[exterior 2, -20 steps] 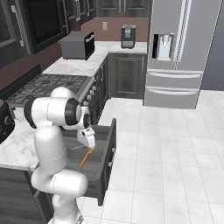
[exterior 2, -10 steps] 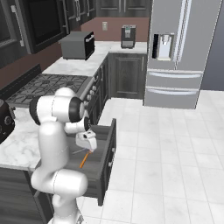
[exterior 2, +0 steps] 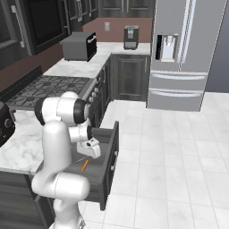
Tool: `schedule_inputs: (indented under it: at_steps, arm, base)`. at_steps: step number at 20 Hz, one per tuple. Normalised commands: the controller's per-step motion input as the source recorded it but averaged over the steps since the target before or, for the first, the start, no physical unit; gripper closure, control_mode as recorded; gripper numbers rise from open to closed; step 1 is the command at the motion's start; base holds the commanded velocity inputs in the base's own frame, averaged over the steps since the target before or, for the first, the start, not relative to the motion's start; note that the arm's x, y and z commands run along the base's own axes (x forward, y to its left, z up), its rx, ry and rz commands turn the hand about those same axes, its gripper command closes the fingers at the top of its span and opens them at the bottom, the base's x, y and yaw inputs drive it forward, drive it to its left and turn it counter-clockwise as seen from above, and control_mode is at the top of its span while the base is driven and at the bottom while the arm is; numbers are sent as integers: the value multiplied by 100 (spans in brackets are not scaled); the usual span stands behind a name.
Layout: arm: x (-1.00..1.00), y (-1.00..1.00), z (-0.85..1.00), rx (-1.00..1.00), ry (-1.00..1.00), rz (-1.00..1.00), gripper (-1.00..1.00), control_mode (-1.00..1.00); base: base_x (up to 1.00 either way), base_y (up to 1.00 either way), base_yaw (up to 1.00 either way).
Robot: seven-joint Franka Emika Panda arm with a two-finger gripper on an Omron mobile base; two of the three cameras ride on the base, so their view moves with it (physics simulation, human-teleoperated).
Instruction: Organize the utensils by type. Pick up the wooden spoons from the counter and place them in the open cabinet. Then pick up the metallic utensils from the counter and place them in the open drawer.
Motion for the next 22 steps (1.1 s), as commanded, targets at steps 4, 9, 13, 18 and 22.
schedule_inputs:
  at_steps: [4, 9, 13, 18, 22]
  arm:
    - [19, 0, -19, 14, -9, 4, 100, -100]
    - [24, -2, -14, 13, -9, 4, 100, -100]
    - [18, 0, -20, 6, -6, 3, 100, -100]
    - [7, 0, -25, 1, -1, 1, 100, -100]
    - [6, 0, -23, 0, 0, 0, 100, -100]
  base:
    - [0, 0, 0]
    - [0, 0, 0]
    - [0, 0, 0]
    - [0, 0, 0]
    - [0, 0, 0]
